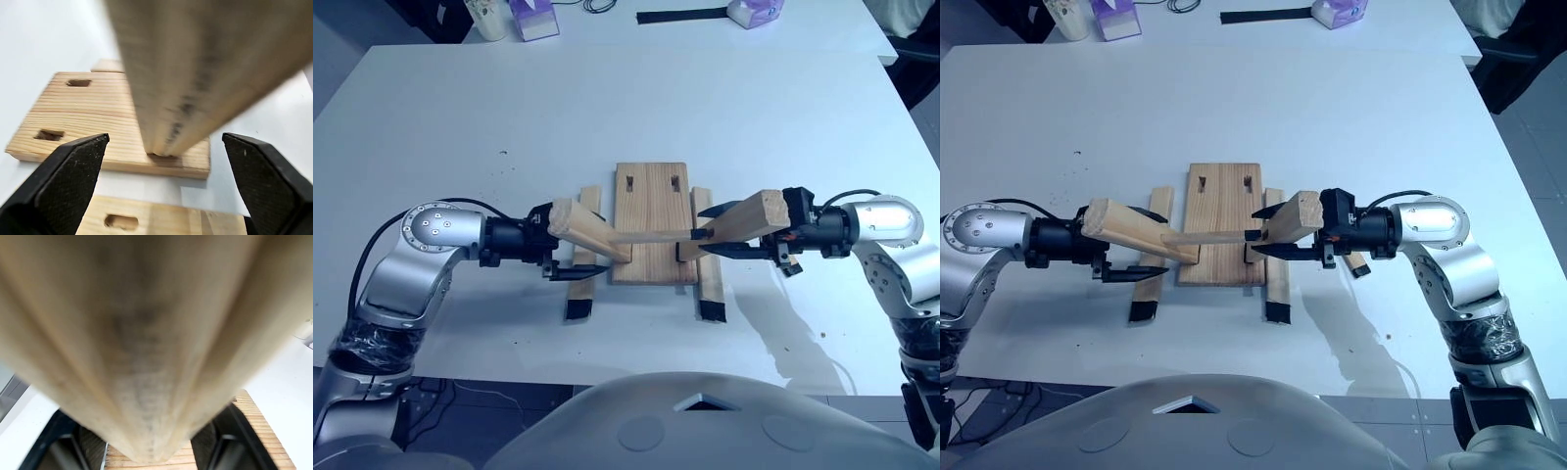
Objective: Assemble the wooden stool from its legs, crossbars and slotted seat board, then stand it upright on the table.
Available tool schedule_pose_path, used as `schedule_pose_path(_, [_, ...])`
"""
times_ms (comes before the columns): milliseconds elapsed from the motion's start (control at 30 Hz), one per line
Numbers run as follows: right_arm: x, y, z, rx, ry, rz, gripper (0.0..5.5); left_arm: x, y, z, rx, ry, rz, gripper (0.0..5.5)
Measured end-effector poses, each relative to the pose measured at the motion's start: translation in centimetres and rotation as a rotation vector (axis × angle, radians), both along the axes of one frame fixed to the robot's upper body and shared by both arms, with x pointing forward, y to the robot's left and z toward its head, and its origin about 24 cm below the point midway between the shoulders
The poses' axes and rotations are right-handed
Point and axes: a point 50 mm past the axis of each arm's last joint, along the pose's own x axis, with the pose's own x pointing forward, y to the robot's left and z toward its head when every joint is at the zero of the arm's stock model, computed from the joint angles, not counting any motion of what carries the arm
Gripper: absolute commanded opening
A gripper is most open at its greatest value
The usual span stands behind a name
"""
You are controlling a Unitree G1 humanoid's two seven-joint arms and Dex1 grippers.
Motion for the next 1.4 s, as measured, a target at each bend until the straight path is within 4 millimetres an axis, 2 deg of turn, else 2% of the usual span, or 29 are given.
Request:
schedule_pose_path(133, [0.0,0.4,-0.1,-0.013,0.014,0.019,2.0,0.3,-0.7,0.2,-0.029,-0.006,0.01,4.3])
schedule_pose_path(733, [0.5,0.6,0.1,-0.034,0.028,0.032,2.0,0.3,-0.9,0.1,-0.017,0.04,0.044,4.3])
schedule_pose_path(1033, [0.2,1.7,0.0,-0.034,0.009,0.043,2.0,1.3,0.7,0.7,-0.009,0.069,-0.027,4.3])
schedule_pose_path(1267, [0.6,1.8,0.0,-0.04,-0.01,-0.016,2.0,3.8,3.0,1.4,-0.019,0.096,0.012,4.3])
schedule_pose_path(1400, [0.6,1.8,0.0,-0.039,-0.015,-0.014,2.0,3.6,3.0,1.6,-0.009,0.103,-0.006,4.3])
